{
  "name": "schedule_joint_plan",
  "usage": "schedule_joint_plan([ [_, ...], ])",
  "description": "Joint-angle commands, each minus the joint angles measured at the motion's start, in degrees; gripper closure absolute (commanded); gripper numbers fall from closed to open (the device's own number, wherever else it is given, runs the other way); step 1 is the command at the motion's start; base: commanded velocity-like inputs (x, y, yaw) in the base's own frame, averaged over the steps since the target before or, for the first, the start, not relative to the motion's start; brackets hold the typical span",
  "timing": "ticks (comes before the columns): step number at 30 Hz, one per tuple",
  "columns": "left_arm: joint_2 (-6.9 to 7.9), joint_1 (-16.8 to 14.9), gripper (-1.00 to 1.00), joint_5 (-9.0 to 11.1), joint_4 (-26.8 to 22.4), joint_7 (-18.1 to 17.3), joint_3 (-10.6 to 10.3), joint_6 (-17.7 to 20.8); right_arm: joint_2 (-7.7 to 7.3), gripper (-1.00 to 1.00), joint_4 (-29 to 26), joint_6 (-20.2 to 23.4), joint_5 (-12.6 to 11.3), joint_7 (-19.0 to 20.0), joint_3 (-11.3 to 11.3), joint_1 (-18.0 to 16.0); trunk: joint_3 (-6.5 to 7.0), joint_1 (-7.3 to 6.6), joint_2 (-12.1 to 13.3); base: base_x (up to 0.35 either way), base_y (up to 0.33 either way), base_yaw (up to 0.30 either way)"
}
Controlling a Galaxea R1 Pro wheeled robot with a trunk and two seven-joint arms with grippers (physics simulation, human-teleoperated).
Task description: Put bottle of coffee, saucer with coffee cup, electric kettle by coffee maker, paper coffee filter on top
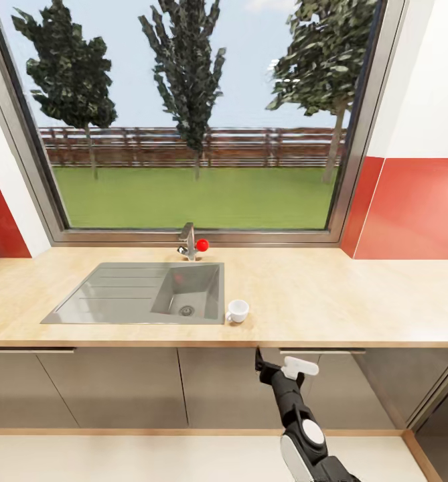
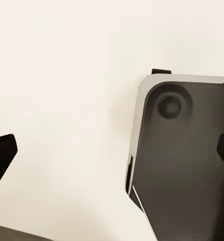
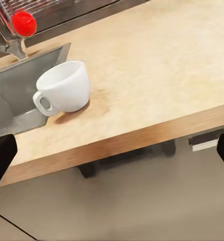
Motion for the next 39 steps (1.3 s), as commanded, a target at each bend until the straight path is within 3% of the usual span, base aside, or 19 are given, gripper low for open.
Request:
schedule_joint_plan([
  [1, 0.03, -0.09, -1.0, 0.32, 0.13, 0.33, -0.26, -0.23, -0.03, -1.0, -0.59, -0.42, -0.62, -0.27, 0.16, -0.07, -0.13, 0.04, -0.12, 0.0, 0.0, 0.0],
  [5, 0.05, -0.06, -1.0, 3.83, 0.23, 0.33, -1.6, -0.23, -0.09, -1.0, -3.15, -0.36, -0.62, -0.27, 0.18, -0.07, -0.13, 0.04, -0.12, 0.0, 0.0, 0.0],
  [8, 0.1, -0.05, -1.0, 8.86, 0.23, 0.3, -6.81, -0.27, -0.11, -1.0, -6.21, -0.21, -0.59, -0.27, 0.1, -0.07, -0.13, 0.04, -0.12, 0.0, 0.0, 0.0],
  [11, 0.11, -0.04, -1.0, 11.15, 0.21, 0.32, -8.09, -0.26, -0.11, -1.0, -8.03, 0.53, -0.55, -0.27, 0.02, -0.07, -0.13, 0.04, -0.12, 0.0, 0.0, 0.0],
  [18, -0.22, -0.03, -1.0, 11.39, 0.15, 0.29, -8.8, -0.37, -0.11, -1.0, -11.72, 3.99, -0.49, -0.26, -0.14, -0.58, -0.13, 0.04, -0.12, 0.0, 0.0, 0.0],
  [22, -0.04, 0.04, -1.0, 11.39, 0.21, 0.29, -8.8, -0.29, -0.11, -1.0, -11.86, 5.88, -0.46, -0.27, -0.2, -2.78, -0.13, 0.04, -0.12, 0.0, 0.0, 0.0],
  [26, -0.36, 0.05, -1.0, 11.46, 0.14, 0.29, -8.4, -0.35, -0.11, -1.0, -11.53, 10.52, -0.39, -0.32, -0.24, -7.2, -0.13, 0.04, -0.12, 0.0, 0.0, 0.0],
  [30, -0.39, 0.05, -1.0, 11.46, 0.12, 0.29, -8.29, -0.35, 0.14, -1.0, -8.7, 18.62, -0.29, -0.35, -0.25, -15.36, -0.13, 0.04, -0.12, 0.0, 0.0, 0.0],
  [35, -0.39, 0.05, -1.0, 11.59, 0.14, 0.33, -7.99, -0.34, 0.83, -1.0, -1.22, 25.55, -0.27, -0.35, -0.24, -22.56, -0.13, 0.04, -0.12, 0.0, 0.0, 0.0],
  [39, -0.48, 0.05, -1.0, 11.59, 0.12, 0.32, -7.99, -0.39, 1.07, -1.0, 3.02, 28.38, -0.28, -0.09, -0.13, -26.09, -0.13, 0.04, -0.12, 0.0, 0.0, 0.0],
])
